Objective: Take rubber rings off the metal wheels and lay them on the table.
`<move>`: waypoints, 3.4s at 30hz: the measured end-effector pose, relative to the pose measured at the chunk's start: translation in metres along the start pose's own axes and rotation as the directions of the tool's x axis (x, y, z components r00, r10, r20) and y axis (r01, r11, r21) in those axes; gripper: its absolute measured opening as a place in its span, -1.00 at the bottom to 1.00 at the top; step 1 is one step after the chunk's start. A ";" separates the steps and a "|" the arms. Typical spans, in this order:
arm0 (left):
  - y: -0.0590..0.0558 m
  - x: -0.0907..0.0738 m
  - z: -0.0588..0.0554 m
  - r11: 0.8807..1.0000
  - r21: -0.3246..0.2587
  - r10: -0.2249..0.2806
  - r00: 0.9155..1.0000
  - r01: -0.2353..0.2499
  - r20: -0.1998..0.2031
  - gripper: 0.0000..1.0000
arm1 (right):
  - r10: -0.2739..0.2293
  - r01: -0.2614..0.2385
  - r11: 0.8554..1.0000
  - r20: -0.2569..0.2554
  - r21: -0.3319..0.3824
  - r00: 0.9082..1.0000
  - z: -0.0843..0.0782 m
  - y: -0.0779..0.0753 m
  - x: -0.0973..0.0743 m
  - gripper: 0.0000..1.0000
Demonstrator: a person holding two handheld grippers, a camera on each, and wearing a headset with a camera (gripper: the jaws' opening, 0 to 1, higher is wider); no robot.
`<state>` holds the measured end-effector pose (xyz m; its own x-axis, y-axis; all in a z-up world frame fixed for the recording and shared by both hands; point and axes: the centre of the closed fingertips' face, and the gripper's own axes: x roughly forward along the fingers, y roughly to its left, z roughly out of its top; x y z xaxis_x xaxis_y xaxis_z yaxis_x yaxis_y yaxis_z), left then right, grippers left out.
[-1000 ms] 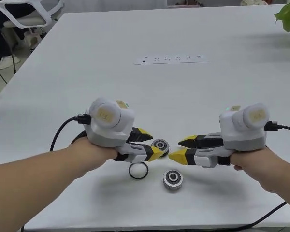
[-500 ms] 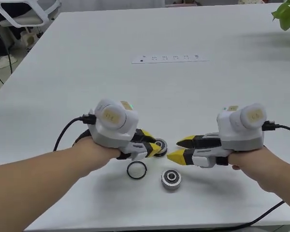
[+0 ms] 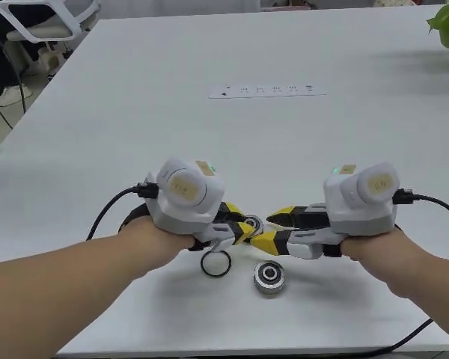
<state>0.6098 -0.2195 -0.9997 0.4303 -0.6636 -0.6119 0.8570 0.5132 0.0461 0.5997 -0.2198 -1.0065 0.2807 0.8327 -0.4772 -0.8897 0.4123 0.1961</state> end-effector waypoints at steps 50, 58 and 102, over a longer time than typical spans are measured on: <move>-0.001 0.000 -0.001 0.999 -0.008 0.033 0.999 -0.033 0.003 -0.73 | -0.049 0.046 0.997 -0.045 -0.062 0.998 -0.012 -0.003 -0.001 -0.86; -0.001 0.000 -0.002 0.999 -0.008 0.034 0.999 -0.034 0.002 -0.73 | -0.043 0.043 0.999 -0.037 -0.016 0.998 -0.013 -0.004 -0.004 -1.00; -0.006 0.000 -0.002 0.997 -0.024 0.072 0.997 -0.073 -0.017 -0.77 | 0.018 -0.060 0.945 0.130 0.322 0.991 0.013 0.009 -0.009 -1.00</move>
<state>0.6044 -0.2214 -1.0012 0.4865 -0.6155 -0.6200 0.8164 0.5731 0.0716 0.5935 -0.2184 -0.9897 0.3088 0.8813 -0.3578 -0.7413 0.4587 0.4900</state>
